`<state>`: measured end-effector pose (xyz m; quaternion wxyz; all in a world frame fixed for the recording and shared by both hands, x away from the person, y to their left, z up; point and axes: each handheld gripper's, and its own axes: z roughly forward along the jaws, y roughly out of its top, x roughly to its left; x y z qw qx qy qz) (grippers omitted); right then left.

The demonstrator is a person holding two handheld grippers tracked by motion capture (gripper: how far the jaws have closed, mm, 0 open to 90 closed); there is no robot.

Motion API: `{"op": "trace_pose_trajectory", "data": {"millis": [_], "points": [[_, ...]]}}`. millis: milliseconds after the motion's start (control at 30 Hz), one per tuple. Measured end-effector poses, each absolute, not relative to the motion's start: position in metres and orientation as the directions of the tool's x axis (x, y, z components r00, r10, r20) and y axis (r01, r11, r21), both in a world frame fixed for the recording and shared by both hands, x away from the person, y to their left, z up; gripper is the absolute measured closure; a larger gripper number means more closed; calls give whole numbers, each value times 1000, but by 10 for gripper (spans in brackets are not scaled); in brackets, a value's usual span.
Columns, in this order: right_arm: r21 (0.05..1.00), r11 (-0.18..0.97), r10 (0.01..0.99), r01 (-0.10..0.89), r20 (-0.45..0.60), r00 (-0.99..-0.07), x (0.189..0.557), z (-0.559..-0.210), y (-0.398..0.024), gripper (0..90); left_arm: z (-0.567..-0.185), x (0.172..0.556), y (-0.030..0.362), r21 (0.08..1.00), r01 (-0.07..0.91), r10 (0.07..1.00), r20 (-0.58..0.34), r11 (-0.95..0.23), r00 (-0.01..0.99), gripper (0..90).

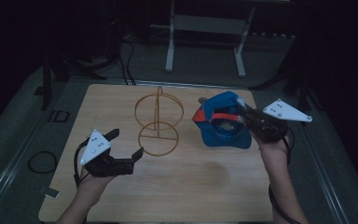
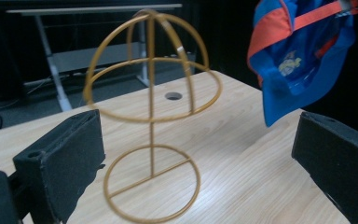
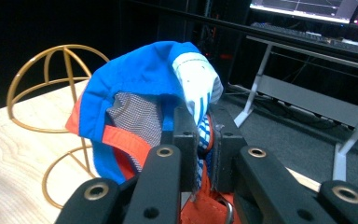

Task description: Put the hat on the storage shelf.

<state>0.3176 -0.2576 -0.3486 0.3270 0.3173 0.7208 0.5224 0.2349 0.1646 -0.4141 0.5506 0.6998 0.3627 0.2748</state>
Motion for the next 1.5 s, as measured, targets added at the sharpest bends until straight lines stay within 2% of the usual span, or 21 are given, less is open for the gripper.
{"op": "trace_pose_trajectory", "data": {"millis": [533, 767, 1100, 1133, 1333, 1500], "points": [[965, 251, 759, 78, -146, -635, 297, -351, -242, 833, -373, 267, 96, 964, 135, 721, 75, -229, 689, 76], [962, 262, 745, 71, -155, -649, 290, -353, -239, 833, -362, 279, 64, 962, 102, 677, 100, -251, 729, 134], [958, 278, 727, 65, -166, -666, 286, -354, -231, 833, -356, 298, 32, 946, 124, 659, 112, -301, 744, 173], [959, 277, 725, 62, -166, -669, 285, -353, -230, 832, -356, 299, 30, 945, 129, 656, 105, -299, 748, 213], [960, 274, 714, 49, -169, -679, 281, -351, -228, 833, -360, 307, 18, 928, 184, 666, 85, -324, 741, 308], [959, 280, 708, 34, -183, -683, 275, -351, -226, 832, -361, 307, 16, 928, 186, 669, 86, -324, 738, 459]]}}
